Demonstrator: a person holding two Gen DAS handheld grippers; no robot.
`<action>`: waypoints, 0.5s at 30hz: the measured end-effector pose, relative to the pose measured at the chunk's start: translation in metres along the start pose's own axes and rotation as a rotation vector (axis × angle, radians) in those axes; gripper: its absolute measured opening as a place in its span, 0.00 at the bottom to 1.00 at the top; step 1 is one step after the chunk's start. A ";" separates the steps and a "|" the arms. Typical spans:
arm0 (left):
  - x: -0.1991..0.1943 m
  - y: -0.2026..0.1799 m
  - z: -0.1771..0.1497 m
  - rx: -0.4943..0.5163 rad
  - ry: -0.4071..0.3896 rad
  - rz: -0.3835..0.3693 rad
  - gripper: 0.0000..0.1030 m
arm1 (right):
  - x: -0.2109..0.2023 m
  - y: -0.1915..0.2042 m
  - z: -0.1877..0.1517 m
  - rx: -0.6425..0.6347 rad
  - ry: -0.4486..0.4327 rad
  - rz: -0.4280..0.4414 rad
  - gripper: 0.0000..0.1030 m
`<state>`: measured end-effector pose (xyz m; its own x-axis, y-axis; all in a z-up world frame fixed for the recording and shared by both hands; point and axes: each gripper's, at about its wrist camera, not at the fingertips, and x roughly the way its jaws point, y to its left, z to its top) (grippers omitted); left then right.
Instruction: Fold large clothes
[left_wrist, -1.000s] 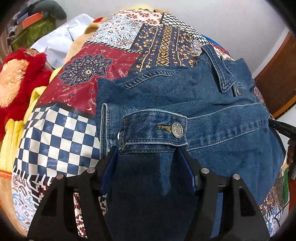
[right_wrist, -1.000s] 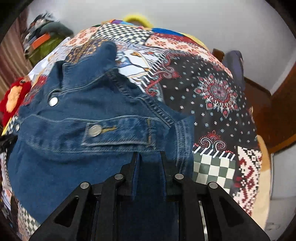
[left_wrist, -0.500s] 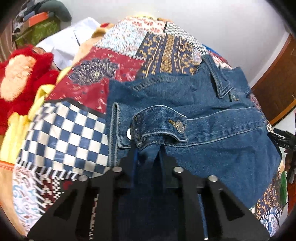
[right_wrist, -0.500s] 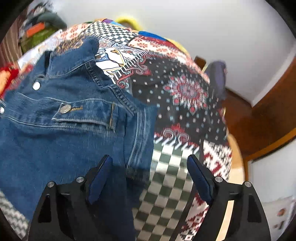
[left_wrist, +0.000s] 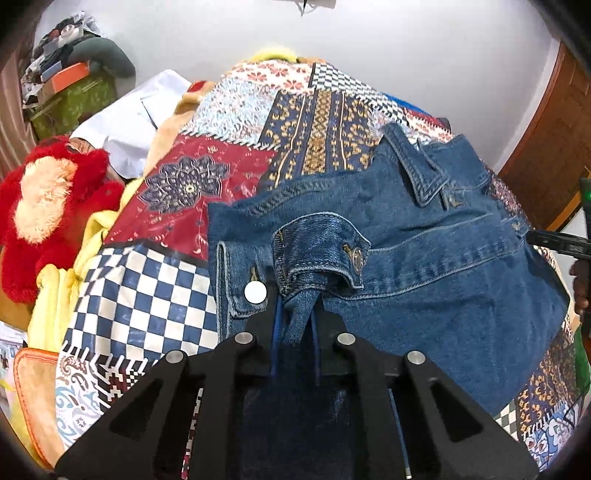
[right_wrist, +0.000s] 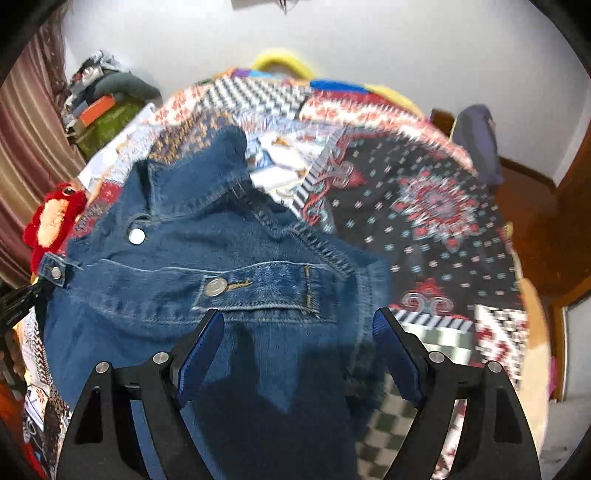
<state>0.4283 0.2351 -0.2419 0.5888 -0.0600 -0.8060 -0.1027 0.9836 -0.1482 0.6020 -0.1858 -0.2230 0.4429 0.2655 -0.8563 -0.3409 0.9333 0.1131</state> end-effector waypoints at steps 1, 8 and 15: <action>0.006 0.001 -0.002 0.000 0.026 -0.015 0.12 | 0.012 0.000 0.002 0.003 0.024 -0.008 0.79; 0.037 0.007 -0.008 -0.051 0.122 -0.046 0.12 | 0.035 -0.010 -0.005 0.078 0.037 0.052 0.69; 0.007 0.003 0.009 -0.068 0.015 0.006 0.09 | 0.010 -0.005 -0.009 0.055 -0.013 0.008 0.19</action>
<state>0.4390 0.2394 -0.2425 0.5757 -0.0570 -0.8156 -0.1606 0.9703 -0.1811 0.6011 -0.1901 -0.2365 0.4508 0.2761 -0.8489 -0.2984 0.9429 0.1482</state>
